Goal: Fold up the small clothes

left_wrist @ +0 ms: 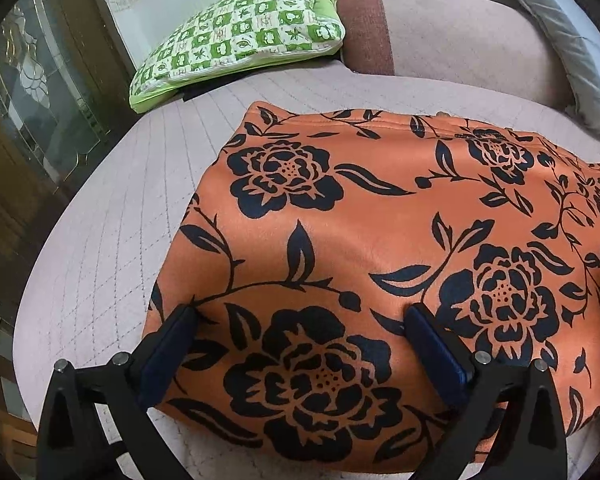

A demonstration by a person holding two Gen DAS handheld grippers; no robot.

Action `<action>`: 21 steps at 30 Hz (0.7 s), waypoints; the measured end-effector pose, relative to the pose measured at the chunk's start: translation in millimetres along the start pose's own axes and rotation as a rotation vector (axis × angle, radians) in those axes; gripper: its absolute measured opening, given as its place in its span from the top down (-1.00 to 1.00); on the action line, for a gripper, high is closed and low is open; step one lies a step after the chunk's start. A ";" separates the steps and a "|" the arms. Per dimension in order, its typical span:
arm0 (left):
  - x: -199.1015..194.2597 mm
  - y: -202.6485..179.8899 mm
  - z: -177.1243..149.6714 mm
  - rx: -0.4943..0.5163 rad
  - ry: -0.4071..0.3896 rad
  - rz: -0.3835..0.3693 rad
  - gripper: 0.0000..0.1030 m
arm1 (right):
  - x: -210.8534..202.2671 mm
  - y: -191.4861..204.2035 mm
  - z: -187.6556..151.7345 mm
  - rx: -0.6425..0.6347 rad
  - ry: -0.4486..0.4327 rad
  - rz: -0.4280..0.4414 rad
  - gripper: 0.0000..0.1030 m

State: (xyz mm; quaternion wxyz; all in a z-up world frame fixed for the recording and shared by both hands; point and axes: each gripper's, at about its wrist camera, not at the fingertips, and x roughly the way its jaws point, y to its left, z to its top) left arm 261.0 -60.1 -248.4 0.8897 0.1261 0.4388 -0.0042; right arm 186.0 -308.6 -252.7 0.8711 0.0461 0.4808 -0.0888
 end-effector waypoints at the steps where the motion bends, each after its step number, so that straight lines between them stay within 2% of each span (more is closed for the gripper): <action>1: 0.1 -0.2 -0.4 -0.001 -0.002 0.000 -1.00 | -0.1 -0.2 0.2 0.008 0.002 0.002 -0.54; 4: 0.6 0.4 -0.4 0.001 -0.003 -0.003 -1.00 | -1.1 -1.7 -1.1 0.032 -0.003 0.018 -0.65; 11: -0.6 2.5 -0.7 -0.010 0.008 -0.011 -1.00 | -0.7 1.8 -2.0 0.022 -0.015 0.004 -0.67; 21: 3.2 8.6 -2.5 -0.150 0.056 -0.015 -1.00 | -0.9 1.5 -1.7 0.021 -0.019 0.001 -0.68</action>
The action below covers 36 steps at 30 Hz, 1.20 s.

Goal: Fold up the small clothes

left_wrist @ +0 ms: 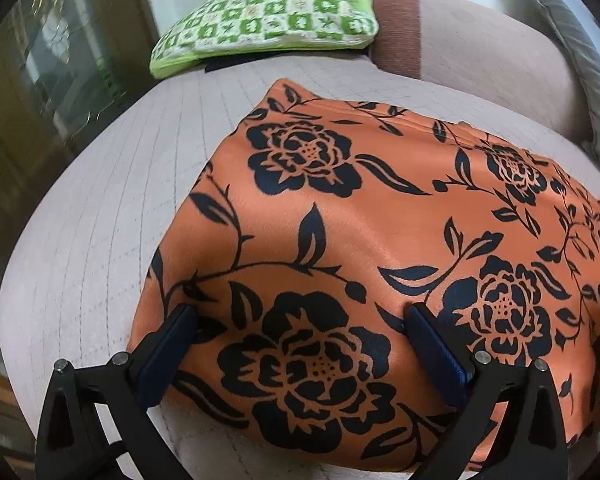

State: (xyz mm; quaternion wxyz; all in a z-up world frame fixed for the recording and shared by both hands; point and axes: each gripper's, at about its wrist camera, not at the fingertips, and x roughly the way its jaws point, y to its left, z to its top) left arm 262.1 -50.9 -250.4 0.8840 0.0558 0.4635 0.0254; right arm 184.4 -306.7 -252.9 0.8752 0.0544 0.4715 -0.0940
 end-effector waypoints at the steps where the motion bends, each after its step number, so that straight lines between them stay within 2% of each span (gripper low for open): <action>1: -0.4 -0.2 0.2 -0.005 0.001 0.002 -1.00 | 0.2 -0.1 0.0 0.001 0.000 -0.001 -0.68; 4: -0.9 -0.2 0.1 -0.018 0.012 0.006 -1.00 | -0.4 0.0 -0.9 0.003 -0.005 -0.004 -0.68; 8: -7.2 8.1 4.7 -0.026 0.077 -0.033 -1.00 | -4.4 -0.4 -4.8 -0.006 -0.016 -0.002 -0.68; 10: -11.7 17.2 2.6 -0.049 0.084 -0.033 -1.00 | -10.2 -5.4 -6.7 0.006 -0.014 0.005 -0.68; 13: -20.2 41.0 -2.1 -0.131 0.095 -0.042 -1.00 | -23.0 -21.5 -9.6 0.073 -0.013 0.023 -0.68; 16: -33.8 71.8 -4.4 -0.217 0.063 -0.041 -1.00 | -39.8 -40.7 -11.1 0.129 -0.053 0.009 -0.68; 18: -38.3 93.5 -10.4 -0.285 0.069 -0.050 -1.00 | -45.9 -52.4 -10.7 0.176 -0.065 0.025 -0.68; 20: -38.7 112.8 -19.4 -0.363 0.089 -0.071 -1.00 | -42.8 -58.3 -10.8 0.213 -0.042 0.050 -0.68; 23: -34.5 126.7 -33.0 -0.450 0.136 -0.122 -1.00 | -20.2 -53.3 -15.4 0.212 0.071 0.046 -0.69; 26: -28.7 121.9 -37.9 -0.434 0.166 -0.113 -1.00 | -14.5 -37.9 -14.9 0.115 0.072 -0.044 -0.70; 27: -28.1 119.0 -37.2 -0.424 0.163 -0.116 -1.00 | -16.1 -35.6 -14.1 0.105 0.068 -0.051 -0.70; 31: -24.6 102.5 -29.3 -0.383 0.149 -0.178 -1.00 | -24.5 -44.9 -11.0 0.178 0.041 0.014 -0.70; 33: -21.9 93.5 -25.6 -0.377 0.156 -0.243 -1.00 | -29.2 -49.3 -6.9 0.207 0.012 0.050 -0.70; 36: -15.4 85.8 -23.0 -0.380 0.174 -0.327 -0.99 | -35.9 -48.2 -5.0 0.197 -0.032 0.057 -0.70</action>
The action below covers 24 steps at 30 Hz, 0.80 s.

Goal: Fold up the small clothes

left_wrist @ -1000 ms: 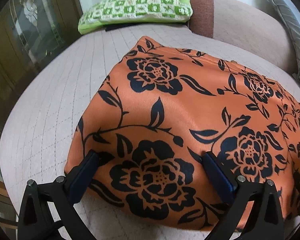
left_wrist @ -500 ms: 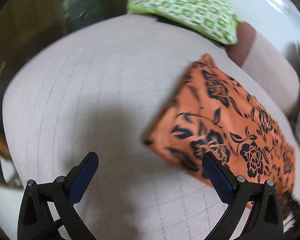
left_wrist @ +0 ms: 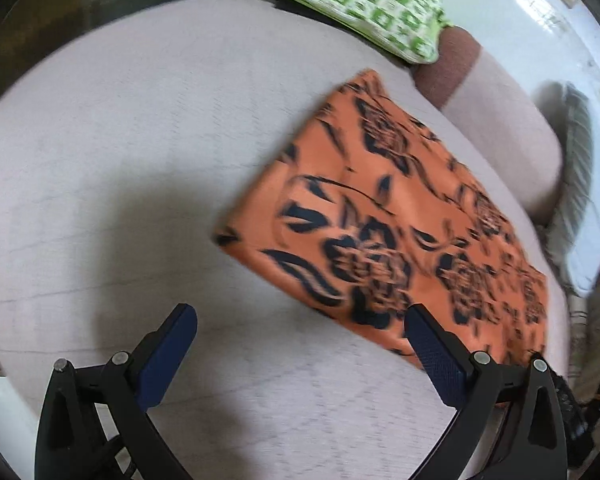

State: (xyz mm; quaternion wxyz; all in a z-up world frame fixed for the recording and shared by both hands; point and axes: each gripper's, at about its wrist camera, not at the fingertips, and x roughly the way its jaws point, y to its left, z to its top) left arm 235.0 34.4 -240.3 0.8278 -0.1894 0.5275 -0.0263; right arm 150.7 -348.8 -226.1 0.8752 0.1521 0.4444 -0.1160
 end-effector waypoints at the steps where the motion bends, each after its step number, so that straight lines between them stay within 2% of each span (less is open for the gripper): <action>1: 1.9 0.1 0.6 -0.009 0.005 -0.021 -0.89 | -0.6 1.7 1.1 -0.010 -0.004 0.001 -0.70; 2: 5.3 -0.8 0.9 -0.021 0.008 -0.040 -0.70 | 0.8 3.4 1.5 -0.022 -0.001 0.005 -0.70; 4: 9.9 -0.3 3.1 -0.034 0.009 -0.051 -0.49 | 4.2 7.9 -1.9 -0.026 0.014 0.018 -0.70; 7: 13.7 0.3 7.1 -0.031 0.001 -0.077 0.17 | 8.3 11.4 -4.1 -0.023 0.020 0.053 -0.68; 10: 19.1 6.6 10.8 -0.082 0.000 -0.124 0.30 | -0.2 16.9 -5.5 -0.038 -0.030 0.081 -0.62; 11: 17.5 8.4 11.1 -0.088 -0.003 -0.128 0.32 | -3.9 19.5 -5.5 -0.040 -0.052 0.101 -0.57; 14: 12.0 9.2 9.9 -0.091 -0.026 -0.140 0.33 | -16.3 29.3 -6.0 -0.045 -0.102 0.201 -0.24; 16: 10.2 8.1 9.4 -0.083 -0.034 -0.139 0.32 | -19.4 37.3 -6.1 -0.047 -0.111 0.253 0.20; 17: 10.1 8.3 9.2 -0.084 -0.035 -0.136 0.22 | -19.2 43.5 -7.1 -0.052 -0.108 0.272 0.28; 19: 11.9 11.1 9.9 -0.101 -0.027 -0.141 -0.10 | -15.0 58.9 -10.0 -0.074 -0.083 0.307 0.31; 24: 12.1 22.0 15.4 -0.184 -0.058 -0.178 -0.18 | -3.3 97.6 -20.5 -0.109 -0.031 0.391 0.34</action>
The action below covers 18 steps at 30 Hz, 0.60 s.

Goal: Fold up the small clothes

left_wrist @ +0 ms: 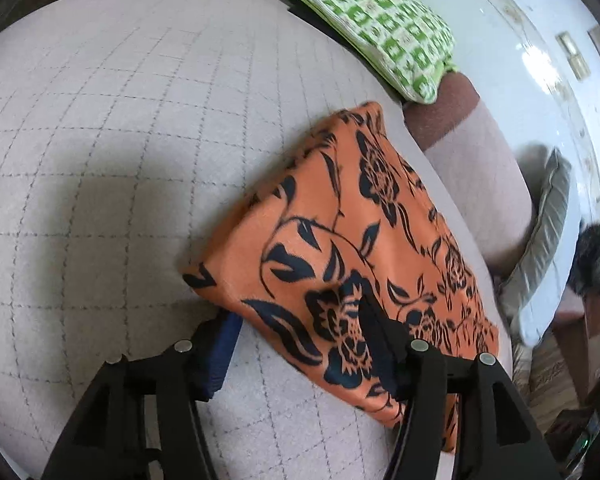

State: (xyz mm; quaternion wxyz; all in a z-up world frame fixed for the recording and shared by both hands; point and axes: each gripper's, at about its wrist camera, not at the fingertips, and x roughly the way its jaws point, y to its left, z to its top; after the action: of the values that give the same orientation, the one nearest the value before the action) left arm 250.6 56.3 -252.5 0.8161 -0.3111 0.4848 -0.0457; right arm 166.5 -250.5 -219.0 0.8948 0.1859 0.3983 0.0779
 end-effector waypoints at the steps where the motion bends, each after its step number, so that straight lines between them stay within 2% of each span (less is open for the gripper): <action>1: 0.1 1.2 1.2 -0.011 -0.005 -0.005 -0.18 | 3.7 4.9 -1.7 -0.005 0.008 0.013 0.34; 4: 1.6 -1.0 3.0 -0.012 -0.022 -0.008 -0.15 | 17.6 18.4 -5.4 -0.015 0.036 0.043 0.34; 6: 2.3 -6.0 4.0 0.014 -0.038 -0.004 0.15 | 24.8 26.0 -7.2 -0.025 0.045 0.050 0.34; 7: 1.5 -8.0 5.0 0.024 -0.048 -0.008 0.41 | 27.1 28.5 -7.8 -0.028 0.049 0.052 0.34; 9: 0.5 -10.7 7.1 0.041 -0.065 -0.009 0.51 | 32.2 32.3 -9.1 -0.033 0.057 0.055 0.34; 10: 0.6 -10.6 7.9 0.042 -0.069 -0.007 0.62 | 34.7 32.9 -9.6 -0.034 0.063 0.054 0.34; 13: 2.3 -7.3 9.3 0.031 -0.063 -0.008 0.63 | 47.3 30.7 -12.4 -0.039 0.105 0.026 0.33; 15: 6.9 -2.8 10.5 0.000 -0.041 -0.010 0.55 | 56.7 28.0 -14.5 -0.037 0.141 0.012 0.37; 17: 12.2 3.6 10.8 -0.048 -0.017 -0.038 0.16 | 58.0 29.1 -14.8 -0.052 0.141 0.009 0.37; 18: 11.9 5.3 10.4 -0.069 -0.022 -0.066 0.11 | 57.9 30.7 -14.6 -0.065 0.146 0.004 0.37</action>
State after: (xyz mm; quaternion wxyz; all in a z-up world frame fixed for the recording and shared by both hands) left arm 264.1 60.9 -261.0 0.8083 -0.3553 0.4665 -0.0524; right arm 194.8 -201.7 -255.4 0.8689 0.1512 0.4593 0.1058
